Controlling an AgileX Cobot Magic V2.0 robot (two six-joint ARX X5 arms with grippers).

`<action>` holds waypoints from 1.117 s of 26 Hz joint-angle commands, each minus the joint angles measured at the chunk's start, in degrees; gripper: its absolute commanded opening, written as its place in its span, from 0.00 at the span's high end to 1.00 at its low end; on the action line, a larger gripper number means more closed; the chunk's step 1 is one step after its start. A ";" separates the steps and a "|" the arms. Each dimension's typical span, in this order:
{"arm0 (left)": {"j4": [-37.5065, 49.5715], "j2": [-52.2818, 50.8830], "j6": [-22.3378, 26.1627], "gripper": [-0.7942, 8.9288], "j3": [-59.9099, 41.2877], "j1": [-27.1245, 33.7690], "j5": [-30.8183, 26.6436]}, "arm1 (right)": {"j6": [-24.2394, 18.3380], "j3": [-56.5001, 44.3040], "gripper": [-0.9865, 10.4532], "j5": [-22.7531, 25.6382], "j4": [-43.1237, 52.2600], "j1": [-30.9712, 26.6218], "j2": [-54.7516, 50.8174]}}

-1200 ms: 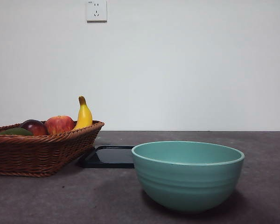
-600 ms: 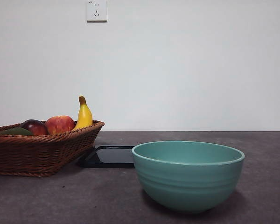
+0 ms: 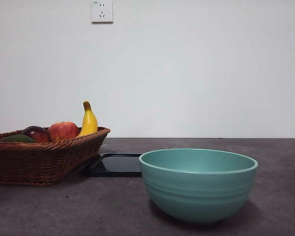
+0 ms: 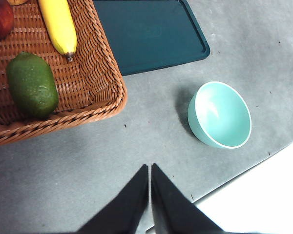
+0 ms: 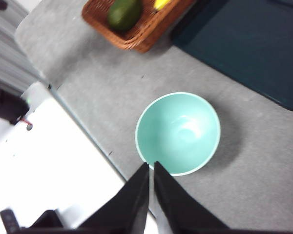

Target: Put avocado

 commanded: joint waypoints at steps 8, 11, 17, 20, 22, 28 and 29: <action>0.63 0.35 0.63 0.50 1.16 -0.22 0.42 | -0.59 1.14 0.59 0.00 0.37 0.68 0.46; 1.07 0.42 -0.02 0.50 1.16 -0.22 0.37 | -0.59 1.14 0.58 0.00 0.37 0.68 0.46; 2.60 2.89 -0.83 0.50 1.44 -0.42 -3.52 | -0.52 1.14 0.58 0.00 0.37 0.68 0.48; 4.28 5.35 -0.90 0.50 1.70 -0.94 -4.96 | -0.39 1.14 0.58 0.00 0.37 0.68 0.46; 5.73 7.58 -0.90 0.50 2.21 -1.51 -5.90 | -0.37 1.14 0.58 0.00 0.37 0.68 0.48; 9.29 16.22 -0.87 0.51 5.40 -3.89 -13.53 | -0.24 1.14 0.58 0.00 0.37 0.68 0.46; 9.75 17.62 -0.85 0.51 5.79 -4.20 -14.82 | -0.22 1.14 0.58 0.00 0.37 0.68 0.46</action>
